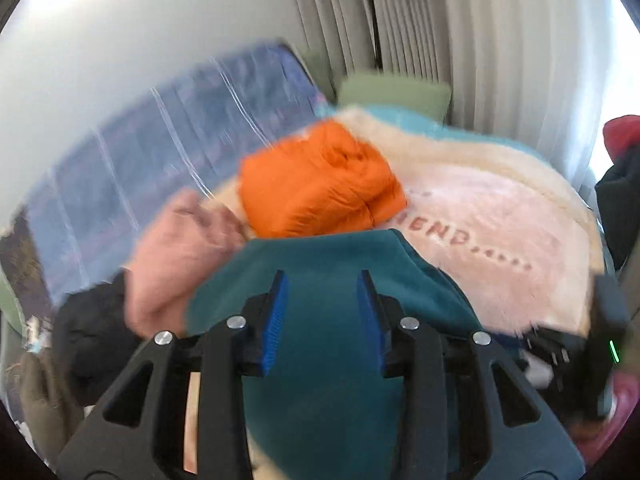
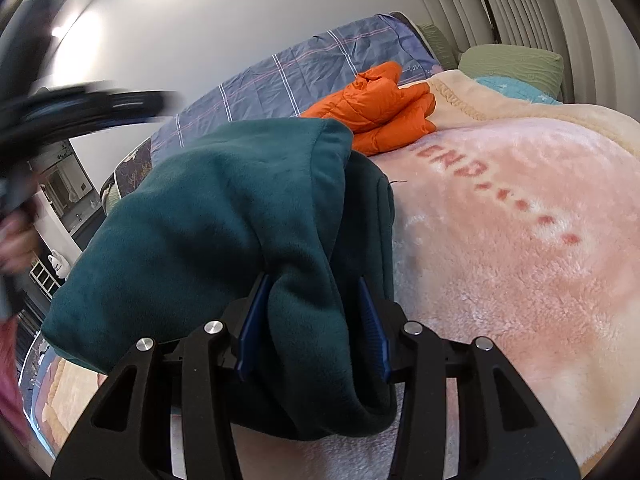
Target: Fold large clothes
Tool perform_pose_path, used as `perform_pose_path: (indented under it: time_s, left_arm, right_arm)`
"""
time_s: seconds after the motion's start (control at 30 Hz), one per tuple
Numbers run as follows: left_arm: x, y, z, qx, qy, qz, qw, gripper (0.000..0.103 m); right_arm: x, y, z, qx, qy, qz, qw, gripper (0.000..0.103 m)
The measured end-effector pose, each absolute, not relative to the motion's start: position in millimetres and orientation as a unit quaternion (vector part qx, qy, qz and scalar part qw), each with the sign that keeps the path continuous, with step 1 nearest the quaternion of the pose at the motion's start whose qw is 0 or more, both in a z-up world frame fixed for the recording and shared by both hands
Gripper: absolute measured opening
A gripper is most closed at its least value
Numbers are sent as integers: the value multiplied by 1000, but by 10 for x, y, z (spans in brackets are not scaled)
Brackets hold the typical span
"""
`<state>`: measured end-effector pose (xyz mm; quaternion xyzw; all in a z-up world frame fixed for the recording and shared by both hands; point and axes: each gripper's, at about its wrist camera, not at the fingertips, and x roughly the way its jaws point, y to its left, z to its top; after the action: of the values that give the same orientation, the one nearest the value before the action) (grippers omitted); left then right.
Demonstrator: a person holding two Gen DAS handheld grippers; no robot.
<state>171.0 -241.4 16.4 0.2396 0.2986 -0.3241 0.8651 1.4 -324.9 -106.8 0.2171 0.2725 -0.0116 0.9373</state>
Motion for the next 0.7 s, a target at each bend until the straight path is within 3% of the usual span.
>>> perform_pose_path:
  time_s: [0.07, 0.13, 0.43, 0.6, 0.7]
  left_arm:
    - [2009, -2650, -201, 308, 326, -289, 846, 46]
    - [2194, -2750, -697, 379, 341, -244, 825, 48]
    - [2132, -2449, -607, 314, 331, -257, 852, 48]
    - [2192, -2407, -562, 304, 325, -258, 858, 48]
    - [2169, -2404, -554, 303, 324, -258, 858, 48]
  right_arm:
    - [11, -3252, -1074, 218, 273, -11, 937, 45]
    - [40, -3238, -1090, 214, 281, 0, 935, 45]
    - [-8, -3207, -948, 188, 284, 24, 940, 46]
    - [31, -3450, -546, 211, 270, 38, 939, 46]
    - [273, -3504, -321, 191, 250, 27, 949, 34]
